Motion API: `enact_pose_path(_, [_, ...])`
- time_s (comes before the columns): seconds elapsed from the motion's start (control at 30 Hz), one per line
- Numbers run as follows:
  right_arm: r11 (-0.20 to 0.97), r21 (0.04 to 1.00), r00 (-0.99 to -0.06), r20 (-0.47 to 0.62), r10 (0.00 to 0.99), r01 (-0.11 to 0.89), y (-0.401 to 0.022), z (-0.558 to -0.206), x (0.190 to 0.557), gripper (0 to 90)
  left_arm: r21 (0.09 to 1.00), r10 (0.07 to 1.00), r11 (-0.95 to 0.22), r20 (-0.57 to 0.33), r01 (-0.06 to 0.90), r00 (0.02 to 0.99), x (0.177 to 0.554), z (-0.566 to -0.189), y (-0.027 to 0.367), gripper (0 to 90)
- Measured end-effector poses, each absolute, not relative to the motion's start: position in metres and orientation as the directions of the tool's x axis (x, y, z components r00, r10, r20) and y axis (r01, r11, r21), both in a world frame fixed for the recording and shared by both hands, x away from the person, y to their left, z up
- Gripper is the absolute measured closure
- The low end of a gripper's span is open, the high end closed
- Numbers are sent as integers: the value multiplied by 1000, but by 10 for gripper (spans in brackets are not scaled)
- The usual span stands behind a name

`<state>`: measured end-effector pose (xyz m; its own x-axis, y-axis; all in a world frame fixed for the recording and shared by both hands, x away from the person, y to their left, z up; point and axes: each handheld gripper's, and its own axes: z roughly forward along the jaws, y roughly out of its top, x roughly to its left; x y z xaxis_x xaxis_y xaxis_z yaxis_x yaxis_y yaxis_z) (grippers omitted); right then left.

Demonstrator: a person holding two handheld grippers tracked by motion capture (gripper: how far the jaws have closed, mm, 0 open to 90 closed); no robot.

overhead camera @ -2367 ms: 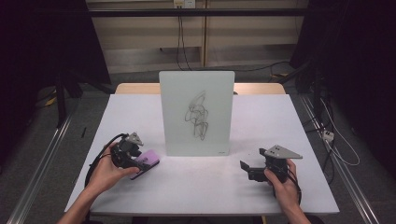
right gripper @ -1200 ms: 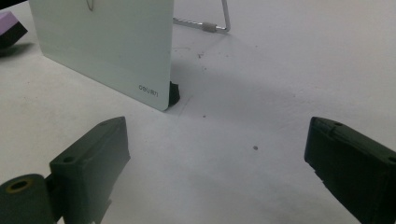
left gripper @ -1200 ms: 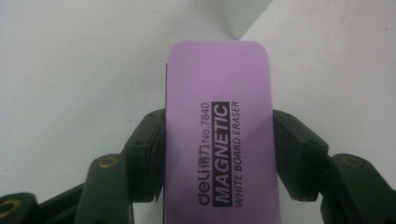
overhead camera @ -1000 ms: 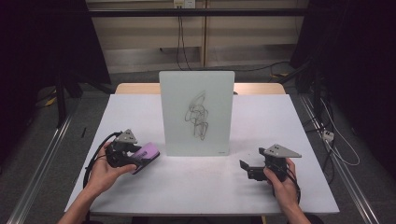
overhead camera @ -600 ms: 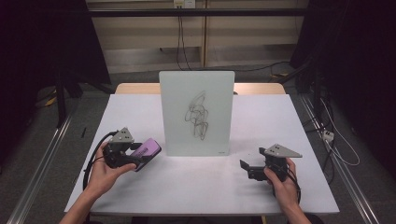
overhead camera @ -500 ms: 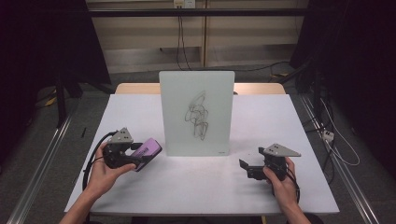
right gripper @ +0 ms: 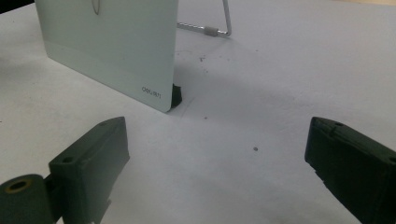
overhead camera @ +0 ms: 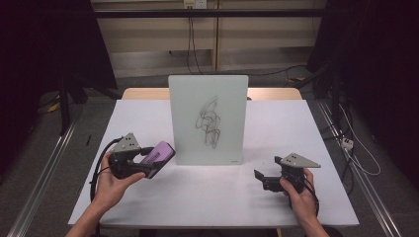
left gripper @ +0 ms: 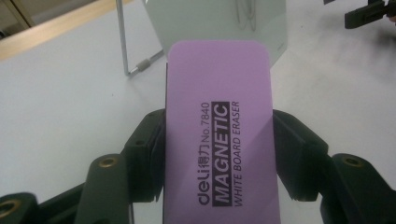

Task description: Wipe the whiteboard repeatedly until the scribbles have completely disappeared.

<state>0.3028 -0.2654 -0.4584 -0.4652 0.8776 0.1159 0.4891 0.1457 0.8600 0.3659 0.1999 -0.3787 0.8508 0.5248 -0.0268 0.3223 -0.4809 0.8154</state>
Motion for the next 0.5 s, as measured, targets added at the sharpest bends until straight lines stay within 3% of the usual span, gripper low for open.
enact_pose_path(0.5, [147,858,-468,118,876,492,-263,-458,303,65,842,501,-485,47,236,864,368,-352,173,412])
